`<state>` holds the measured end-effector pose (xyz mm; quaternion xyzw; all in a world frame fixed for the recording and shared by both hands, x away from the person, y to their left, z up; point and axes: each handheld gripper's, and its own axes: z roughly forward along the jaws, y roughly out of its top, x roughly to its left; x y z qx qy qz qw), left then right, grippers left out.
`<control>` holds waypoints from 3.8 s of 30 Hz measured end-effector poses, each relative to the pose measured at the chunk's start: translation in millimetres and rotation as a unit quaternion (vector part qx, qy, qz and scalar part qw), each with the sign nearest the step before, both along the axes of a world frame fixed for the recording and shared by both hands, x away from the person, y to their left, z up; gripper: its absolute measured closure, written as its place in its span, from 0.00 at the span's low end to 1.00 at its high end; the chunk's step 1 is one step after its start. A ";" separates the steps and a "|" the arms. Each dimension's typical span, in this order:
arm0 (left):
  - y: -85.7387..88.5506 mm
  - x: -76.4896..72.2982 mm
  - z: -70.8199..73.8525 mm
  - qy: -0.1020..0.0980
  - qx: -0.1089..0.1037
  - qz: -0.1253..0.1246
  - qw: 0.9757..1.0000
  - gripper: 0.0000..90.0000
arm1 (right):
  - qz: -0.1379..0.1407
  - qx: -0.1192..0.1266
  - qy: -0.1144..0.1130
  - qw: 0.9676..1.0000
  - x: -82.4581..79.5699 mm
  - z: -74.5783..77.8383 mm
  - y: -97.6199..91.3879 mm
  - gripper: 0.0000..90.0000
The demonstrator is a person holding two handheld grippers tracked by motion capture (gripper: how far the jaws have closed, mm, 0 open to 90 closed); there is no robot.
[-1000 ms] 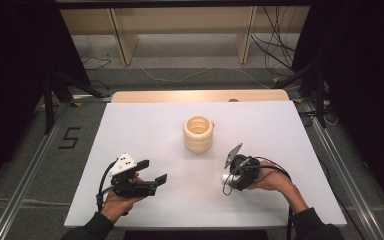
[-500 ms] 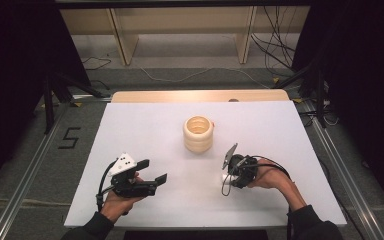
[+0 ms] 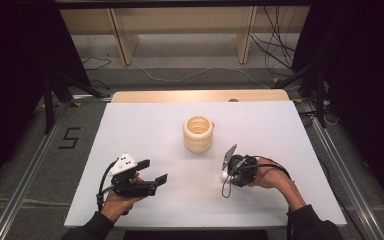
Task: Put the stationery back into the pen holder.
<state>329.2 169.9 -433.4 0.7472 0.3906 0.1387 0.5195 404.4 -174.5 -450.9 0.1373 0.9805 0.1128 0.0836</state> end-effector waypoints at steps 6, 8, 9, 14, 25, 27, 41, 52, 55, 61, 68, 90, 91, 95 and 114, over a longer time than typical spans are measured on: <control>0.5 -0.1 0.4 -0.003 -0.002 0.005 1.000 0.17 | -0.005 0.054 -0.007 0.999 1.7 9.3 -7.1 0.77; 1.1 -0.3 0.8 -0.006 -0.003 0.006 1.000 0.17 | -0.015 0.077 -0.011 0.997 1.9 14.2 -8.9 0.77; 1.3 -0.3 0.9 -0.007 -0.004 0.007 1.000 0.17 | -0.019 0.091 -0.015 0.996 2.2 16.4 -10.0 0.77; 2.0 -1.1 1.7 -0.014 -0.009 0.007 1.000 0.17 | -0.040 0.154 -0.030 0.987 4.9 23.8 -13.8 0.77; 3.1 -1.5 2.3 -0.026 -0.008 0.010 1.000 0.17 | -0.070 0.226 -0.054 0.970 5.0 30.7 -14.0 0.77; 3.7 -1.8 2.8 -0.028 -0.012 0.012 0.999 0.17 | -0.072 0.235 -0.052 0.968 5.3 30.4 -13.8 0.77; 6.5 -1.5 3.5 -0.035 -0.018 0.020 0.999 0.17 | -0.087 0.273 -0.062 0.956 4.5 32.5 -11.1 0.77; 6.5 -1.7 3.6 -0.036 -0.018 0.023 0.999 0.17 | -0.097 0.304 -0.068 0.945 3.7 36.4 -8.5 0.77; 6.6 -1.6 3.6 -0.037 -0.018 0.023 0.999 0.17 | -0.103 0.316 -0.070 0.940 4.0 38.2 -8.1 0.77; 7.0 -1.5 3.5 -0.037 -0.019 0.025 0.999 0.17 | -0.119 0.342 -0.072 0.929 6.1 41.5 -7.7 0.77; 7.1 -1.3 3.4 -0.038 -0.020 0.026 0.999 0.17 | -0.131 0.369 -0.069 0.918 10.5 45.6 -5.8 0.77; 7.4 -1.4 3.4 -0.040 -0.021 0.029 0.999 0.17 | -0.167 0.424 -0.088 0.886 33.9 60.8 -3.0 0.77; 7.4 -1.5 3.5 -0.040 -0.020 0.029 0.999 0.17 | -0.168 0.425 -0.088 0.885 34.5 61.2 -2.5 0.77; 7.4 -1.2 3.2 -0.039 -0.021 0.029 0.999 0.17 | -0.169 0.427 -0.091 0.884 37.7 62.8 1.1 0.77; 8.0 -1.4 3.4 -0.041 -0.024 0.031 0.998 0.17 | -0.174 0.439 -0.093 0.876 56.5 71.4 17.7 0.77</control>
